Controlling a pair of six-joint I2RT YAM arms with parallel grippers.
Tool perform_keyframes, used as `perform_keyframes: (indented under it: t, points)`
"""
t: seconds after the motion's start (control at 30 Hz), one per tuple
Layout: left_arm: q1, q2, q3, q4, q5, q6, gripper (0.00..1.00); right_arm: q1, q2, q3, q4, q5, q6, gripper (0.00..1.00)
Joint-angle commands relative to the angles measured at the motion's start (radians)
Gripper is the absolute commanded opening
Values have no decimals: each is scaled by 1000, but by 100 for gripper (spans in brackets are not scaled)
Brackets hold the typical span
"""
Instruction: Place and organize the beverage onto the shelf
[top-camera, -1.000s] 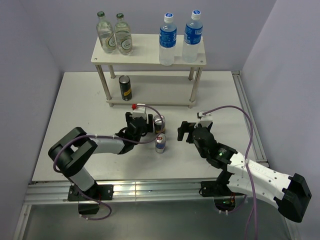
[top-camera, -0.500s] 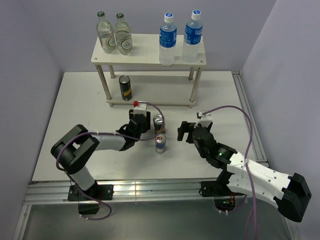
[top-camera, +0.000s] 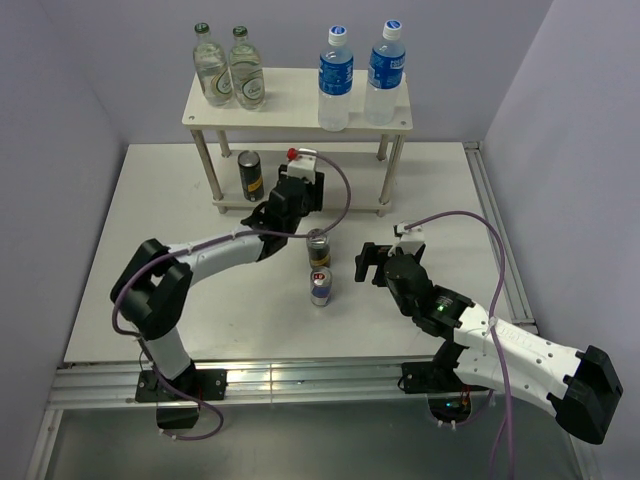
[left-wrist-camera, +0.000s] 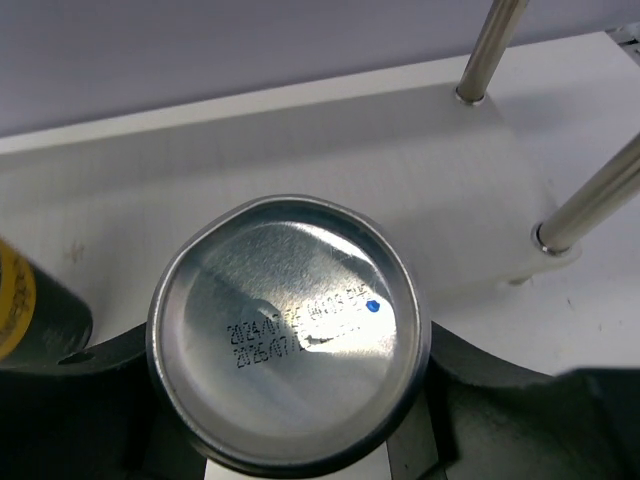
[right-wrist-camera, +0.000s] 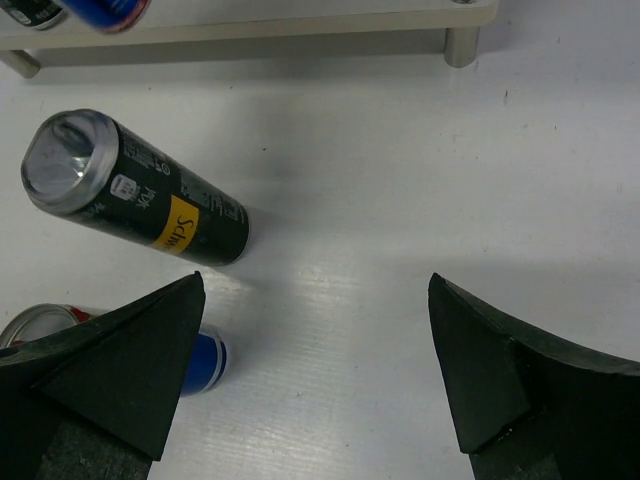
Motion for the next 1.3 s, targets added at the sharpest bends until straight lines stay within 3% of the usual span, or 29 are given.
perform_keyframes:
  t: [0.0,0.33,0.87,1.03,1.07,1.23,1.27]
  points:
    - [17,66,127,20,73,49,0,7,-7,-6,24,23,9,100]
    - [31,273,386,0,170,38,0,8,-12,-9,27,31,10,100]
    - [16,419,546,-18,271,12,2,8,-21,-18,35,31,12,100]
    - [10,444,546,-6,277,12,31,8,-26,-21,33,33,14,100]
    - [10,447,548,-6,275,13,41,8,-26,-21,32,33,14,100]
    - [-1,470,551,2,272,15,59,8,-26,-20,32,33,14,100]
    - [-1,473,552,2,274,15,68,8,-24,-20,29,34,15,100]
